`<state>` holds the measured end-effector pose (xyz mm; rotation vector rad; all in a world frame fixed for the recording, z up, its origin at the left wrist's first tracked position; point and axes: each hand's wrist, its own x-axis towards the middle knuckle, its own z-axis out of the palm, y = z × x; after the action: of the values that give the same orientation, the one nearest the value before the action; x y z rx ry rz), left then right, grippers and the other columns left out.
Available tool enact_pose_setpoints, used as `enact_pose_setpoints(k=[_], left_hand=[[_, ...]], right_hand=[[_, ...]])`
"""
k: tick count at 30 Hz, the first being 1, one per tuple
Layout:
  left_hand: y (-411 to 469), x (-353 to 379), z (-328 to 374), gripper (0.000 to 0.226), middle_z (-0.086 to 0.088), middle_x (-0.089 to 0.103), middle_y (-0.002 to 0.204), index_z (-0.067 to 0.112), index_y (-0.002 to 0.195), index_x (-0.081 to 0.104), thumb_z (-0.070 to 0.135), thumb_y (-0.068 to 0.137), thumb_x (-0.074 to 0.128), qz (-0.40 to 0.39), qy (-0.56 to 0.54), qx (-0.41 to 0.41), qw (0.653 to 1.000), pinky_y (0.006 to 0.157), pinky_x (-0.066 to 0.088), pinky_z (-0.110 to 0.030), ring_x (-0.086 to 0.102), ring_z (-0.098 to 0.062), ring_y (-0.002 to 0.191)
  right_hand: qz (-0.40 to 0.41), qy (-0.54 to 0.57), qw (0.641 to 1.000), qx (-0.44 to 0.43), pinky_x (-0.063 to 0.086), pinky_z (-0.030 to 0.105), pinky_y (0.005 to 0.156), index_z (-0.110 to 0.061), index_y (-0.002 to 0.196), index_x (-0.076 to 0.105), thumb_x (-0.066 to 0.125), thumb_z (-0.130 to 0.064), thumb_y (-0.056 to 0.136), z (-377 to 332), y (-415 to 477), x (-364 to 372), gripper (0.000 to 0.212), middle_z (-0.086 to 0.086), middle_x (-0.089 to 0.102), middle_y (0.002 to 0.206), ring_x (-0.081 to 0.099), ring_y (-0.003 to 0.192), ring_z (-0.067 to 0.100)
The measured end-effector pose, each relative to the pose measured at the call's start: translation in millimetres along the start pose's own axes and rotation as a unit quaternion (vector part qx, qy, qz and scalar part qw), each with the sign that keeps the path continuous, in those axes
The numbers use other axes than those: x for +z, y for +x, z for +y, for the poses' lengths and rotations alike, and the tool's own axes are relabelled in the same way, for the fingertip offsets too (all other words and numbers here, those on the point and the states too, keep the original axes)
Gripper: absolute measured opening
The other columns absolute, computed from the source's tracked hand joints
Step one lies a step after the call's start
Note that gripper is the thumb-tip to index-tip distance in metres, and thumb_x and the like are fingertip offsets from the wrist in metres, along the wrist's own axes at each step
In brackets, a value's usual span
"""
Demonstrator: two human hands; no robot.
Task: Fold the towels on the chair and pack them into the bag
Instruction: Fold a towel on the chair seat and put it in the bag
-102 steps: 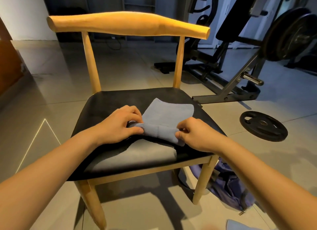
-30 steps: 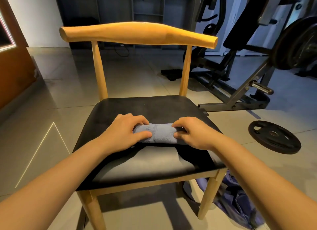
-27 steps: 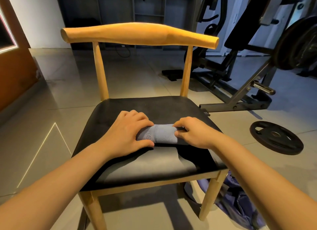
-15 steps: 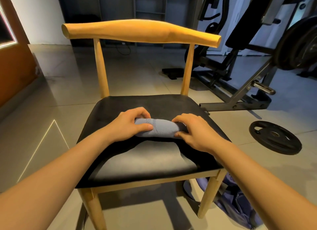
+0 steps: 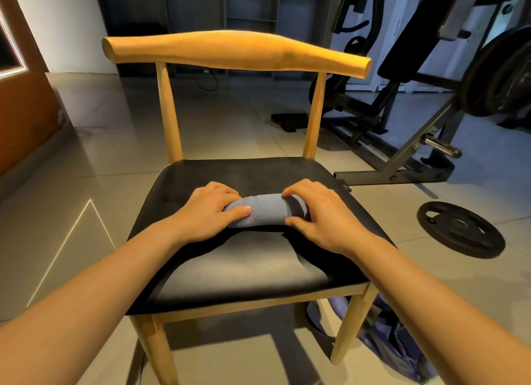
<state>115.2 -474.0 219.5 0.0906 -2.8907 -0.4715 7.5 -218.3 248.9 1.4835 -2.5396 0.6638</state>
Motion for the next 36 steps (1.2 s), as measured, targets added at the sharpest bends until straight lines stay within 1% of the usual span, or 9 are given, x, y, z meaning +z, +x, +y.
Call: enact_pose_setpoints(k=[2, 5, 8, 14, 19, 22, 29, 32, 36], left_hand=[[1, -2, 3, 0.072, 0.013, 0.064, 0.123, 0.030, 0.119, 0.071, 0.078, 0.088, 0.028, 0.008, -0.001, -0.006, 1.000, 0.103, 0.041, -0.040, 0.049, -0.014, 0.119], [-1, -3, 15, 0.063, 0.012, 0.064, 0.130, 0.030, 0.137, 0.061, 0.070, 0.091, 0.045, 0.056, 0.024, 0.052, 0.997, 0.103, 0.045, -0.036, 0.055, -0.010, 0.116], [-4, -1, 22, 0.058, 0.011, 0.065, 0.127, 0.032, 0.144, 0.055, 0.059, 0.093, 0.061, 0.053, 0.029, 0.066, 0.996, 0.099, 0.046, -0.034, 0.057, -0.011, 0.113], [2, -6, 21, 0.038, 0.016, 0.068, 0.124, 0.036, 0.133, 0.065, 0.041, 0.096, 0.068, 0.022, -0.094, -0.013, 0.995, 0.100, 0.049, -0.036, 0.062, -0.008, 0.112], [3, -21, 24, 0.053, 0.020, 0.067, 0.121, 0.035, 0.131, 0.066, 0.046, 0.082, 0.081, -0.059, -0.078, -0.016, 0.995, 0.098, 0.052, -0.032, 0.061, 0.000, 0.107], [-4, -16, 30, 0.066, 0.019, 0.065, 0.121, 0.035, 0.132, 0.063, 0.051, 0.073, 0.086, -0.033, -0.023, -0.002, 0.999, 0.095, 0.050, -0.031, 0.059, -0.005, 0.109], [-11, -17, 39, 0.050, 0.015, 0.072, 0.108, 0.033, 0.118, 0.072, 0.053, 0.074, 0.084, -0.010, -0.045, -0.002, 0.999, 0.087, 0.054, -0.033, 0.063, -0.004, 0.096], [-20, -19, 51, 0.043, 0.017, 0.073, 0.099, 0.031, 0.112, 0.076, 0.049, 0.074, 0.085, 0.021, -0.128, -0.023, 0.991, 0.086, 0.057, -0.037, 0.065, -0.005, 0.092], [-27, -24, 82, 0.033, 0.015, 0.073, 0.085, 0.032, 0.101, 0.079, 0.048, 0.073, 0.085, 0.105, -0.174, -0.040, 0.978, 0.076, 0.055, -0.036, 0.065, -0.009, 0.082]], right_hand=[[-0.013, -0.012, 1.000, 0.017, 0.046, 0.038, 0.102, -0.029, 0.131, 0.059, 0.072, -0.033, 0.093, 3, 0, 3, 0.041, -0.008, 0.061, 0.126, 0.054, 0.115, 0.014], [-0.024, 0.022, 0.998, 0.050, 0.049, 0.037, 0.099, -0.026, 0.132, 0.063, 0.069, -0.030, 0.096, 9, 3, 8, 0.037, -0.004, 0.066, 0.122, 0.058, 0.112, 0.017], [-0.035, 0.061, 0.995, 0.066, 0.050, 0.034, 0.099, -0.025, 0.132, 0.065, 0.067, -0.028, 0.097, 12, 9, 6, 0.035, -0.003, 0.066, 0.124, 0.059, 0.112, 0.017], [-0.072, 0.088, 0.991, 0.065, 0.049, 0.034, 0.100, -0.033, 0.136, 0.057, 0.079, -0.032, 0.087, 19, 7, 6, 0.054, -0.006, 0.059, 0.123, 0.054, 0.113, 0.014], [-0.094, 0.105, 0.989, 0.047, 0.051, 0.038, 0.099, -0.029, 0.131, 0.063, 0.073, -0.027, 0.092, 20, 7, 3, 0.041, -0.008, 0.065, 0.123, 0.058, 0.113, 0.013], [-0.109, 0.105, 0.988, 0.046, 0.052, 0.039, 0.097, -0.028, 0.130, 0.063, 0.072, -0.029, 0.093, 17, 6, 1, 0.038, -0.007, 0.066, 0.119, 0.059, 0.108, 0.013], [-0.049, 0.202, 0.976, 0.069, 0.052, 0.028, 0.095, -0.028, 0.127, 0.064, 0.075, -0.024, 0.090, 15, -12, -4, 0.039, -0.013, 0.064, 0.121, 0.058, 0.114, 0.007], [0.020, 0.336, 0.933, 0.131, 0.058, 0.027, 0.086, -0.031, 0.122, 0.061, 0.076, -0.019, 0.089, 10, -26, -9, 0.038, -0.011, 0.065, 0.119, 0.063, 0.112, 0.009], [0.143, 0.502, 0.813, 0.259, 0.063, 0.035, 0.084, -0.029, 0.121, 0.060, 0.077, -0.024, 0.090, -8, -40, -14, 0.036, -0.001, 0.069, 0.120, 0.070, 0.107, 0.017]])
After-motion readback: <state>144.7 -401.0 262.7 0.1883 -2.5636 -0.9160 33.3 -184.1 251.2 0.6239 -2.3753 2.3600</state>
